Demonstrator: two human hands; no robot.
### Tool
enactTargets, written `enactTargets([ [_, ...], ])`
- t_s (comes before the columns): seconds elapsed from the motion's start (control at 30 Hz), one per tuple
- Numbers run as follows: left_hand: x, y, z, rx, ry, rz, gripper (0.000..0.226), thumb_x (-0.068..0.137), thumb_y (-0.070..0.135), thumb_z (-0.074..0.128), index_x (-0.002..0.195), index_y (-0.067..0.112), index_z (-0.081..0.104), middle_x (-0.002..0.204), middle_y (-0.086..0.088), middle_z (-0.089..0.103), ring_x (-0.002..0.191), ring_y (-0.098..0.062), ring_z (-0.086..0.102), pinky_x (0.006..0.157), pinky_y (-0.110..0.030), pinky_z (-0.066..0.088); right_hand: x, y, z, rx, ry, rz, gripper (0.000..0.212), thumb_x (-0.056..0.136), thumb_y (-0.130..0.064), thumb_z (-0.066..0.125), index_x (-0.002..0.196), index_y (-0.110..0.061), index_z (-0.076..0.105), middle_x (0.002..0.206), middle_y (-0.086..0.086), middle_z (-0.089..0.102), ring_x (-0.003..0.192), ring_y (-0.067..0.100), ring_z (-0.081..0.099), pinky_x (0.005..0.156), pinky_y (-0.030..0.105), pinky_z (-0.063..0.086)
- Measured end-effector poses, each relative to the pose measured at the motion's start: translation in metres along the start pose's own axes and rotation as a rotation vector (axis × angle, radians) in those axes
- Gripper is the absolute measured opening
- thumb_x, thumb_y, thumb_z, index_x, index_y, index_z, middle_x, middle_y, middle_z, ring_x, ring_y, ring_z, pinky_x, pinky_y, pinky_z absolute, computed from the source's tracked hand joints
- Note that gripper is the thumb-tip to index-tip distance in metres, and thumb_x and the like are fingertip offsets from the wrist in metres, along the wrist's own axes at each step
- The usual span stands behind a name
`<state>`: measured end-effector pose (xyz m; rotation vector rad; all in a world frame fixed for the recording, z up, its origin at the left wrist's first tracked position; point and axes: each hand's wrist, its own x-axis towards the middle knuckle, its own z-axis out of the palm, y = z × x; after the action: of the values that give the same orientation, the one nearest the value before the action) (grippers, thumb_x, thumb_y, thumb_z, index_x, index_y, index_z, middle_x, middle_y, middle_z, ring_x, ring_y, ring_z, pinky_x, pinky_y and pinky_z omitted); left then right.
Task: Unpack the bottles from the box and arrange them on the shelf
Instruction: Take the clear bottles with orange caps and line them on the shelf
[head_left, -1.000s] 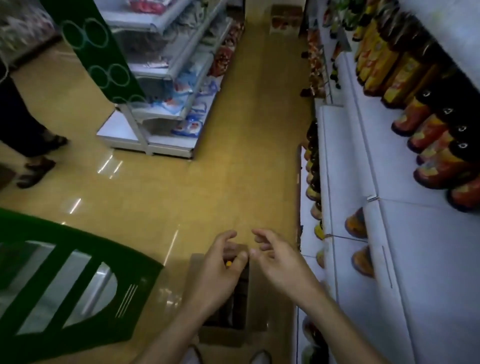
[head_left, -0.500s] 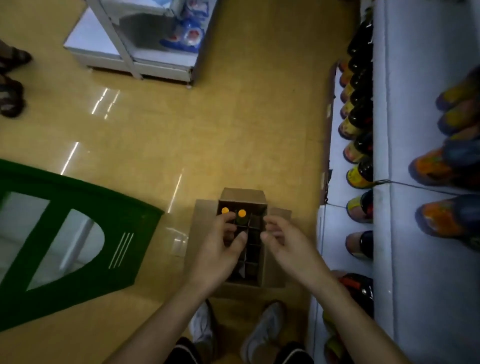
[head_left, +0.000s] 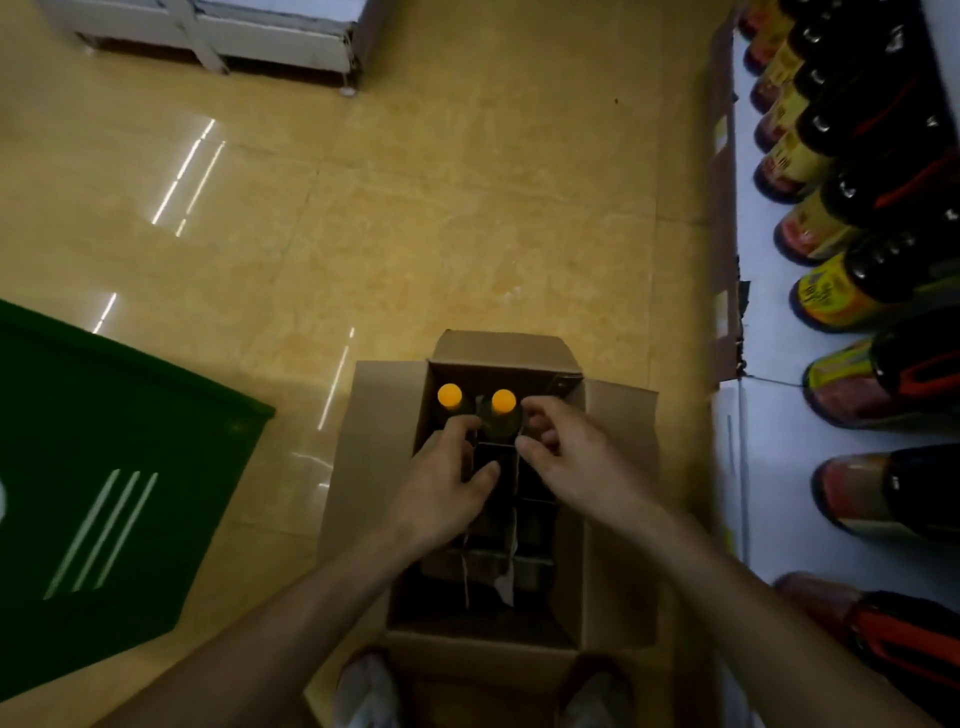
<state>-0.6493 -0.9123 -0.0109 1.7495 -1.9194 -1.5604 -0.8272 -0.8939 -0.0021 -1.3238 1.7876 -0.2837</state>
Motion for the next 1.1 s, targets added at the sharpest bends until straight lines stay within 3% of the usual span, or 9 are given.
enactTargets([
  [0.1, 0.035, -0.027, 0.007, 0.073, 0.005, 0.028, 0.058, 0.098, 0.027, 0.063, 0.149, 0.029, 0.033, 0.131, 0.005, 0.052, 0.116, -0.010, 0.055, 0.096, -0.030, 0.053, 0.030, 0.019, 0.014, -0.103, -0.004, -0.020, 0.060, 0.100, -0.039, 0.057, 0.153, -0.034, 0.032, 0.144, -0.003, 0.050, 0.128, 0.014, 0.052, 0.104, 0.040, 0.050],
  [0.27, 0.079, -0.053, 0.022, 0.195, -0.059, 0.081, 0.068, 0.098, 0.031, 0.063, 0.154, 0.028, 0.024, 0.149, -0.003, 0.048, 0.130, -0.020, 0.055, 0.103, -0.034, 0.049, 0.073, 0.041, 0.032, -0.221, -0.006, -0.079, 0.071, 0.100, -0.044, 0.057, 0.159, -0.031, 0.020, 0.156, 0.000, 0.041, 0.139, 0.020, 0.046, 0.110, 0.042, 0.044],
  [0.37, 0.097, -0.059, 0.033, 0.196, -0.073, 0.102, 0.071, 0.097, 0.034, 0.063, 0.155, 0.028, 0.022, 0.150, -0.002, 0.048, 0.129, -0.020, 0.056, 0.104, -0.040, 0.051, 0.100, 0.051, 0.041, -0.175, -0.011, -0.087, 0.066, 0.096, -0.045, 0.062, 0.153, -0.031, 0.033, 0.150, 0.001, 0.049, 0.132, 0.021, 0.053, 0.106, 0.043, 0.048],
  [0.5, 0.116, -0.068, 0.046, 0.242, -0.068, 0.120, 0.073, 0.097, 0.032, 0.064, 0.156, 0.026, 0.020, 0.147, -0.004, 0.052, 0.127, -0.022, 0.057, 0.100, -0.037, 0.052, 0.121, 0.061, 0.056, -0.050, -0.010, -0.150, 0.029, 0.092, -0.032, 0.072, 0.118, -0.035, 0.061, 0.115, -0.009, 0.066, 0.110, 0.014, 0.061, 0.095, 0.040, 0.051],
  [0.67, 0.122, -0.072, 0.042, 0.365, -0.100, 0.136, 0.079, 0.097, 0.037, 0.062, 0.159, 0.022, 0.014, 0.151, -0.008, 0.049, 0.135, -0.027, 0.053, 0.108, -0.042, 0.047, 0.123, 0.074, 0.067, -0.044, 0.066, -0.190, 0.034, 0.091, -0.032, 0.073, 0.124, -0.033, 0.063, 0.121, -0.005, 0.068, 0.113, 0.017, 0.061, 0.098, 0.043, 0.049],
  [0.87, 0.107, -0.072, 0.033, 0.336, -0.151, 0.171, 0.072, 0.096, 0.037, 0.064, 0.155, 0.028, 0.024, 0.154, -0.004, 0.044, 0.137, -0.022, 0.049, 0.111, -0.044, 0.046, 0.111, 0.070, 0.063, -0.008, 0.085, -0.213, 0.020, 0.093, -0.034, 0.071, 0.112, -0.030, 0.066, 0.109, -0.009, 0.070, 0.106, 0.016, 0.063, 0.095, 0.047, 0.052],
  [1.1, 0.089, -0.069, 0.026, 0.266, -0.143, 0.219, 0.071, 0.098, 0.030, 0.064, 0.156, 0.030, 0.022, 0.158, 0.000, 0.038, 0.143, -0.020, 0.042, 0.117, -0.035, 0.039, 0.081, 0.042, 0.028, -0.033, 0.232, -0.296, 0.023, 0.093, -0.042, 0.069, 0.111, -0.029, 0.066, 0.110, -0.008, 0.067, 0.105, 0.014, 0.060, 0.085, 0.034, 0.048],
])
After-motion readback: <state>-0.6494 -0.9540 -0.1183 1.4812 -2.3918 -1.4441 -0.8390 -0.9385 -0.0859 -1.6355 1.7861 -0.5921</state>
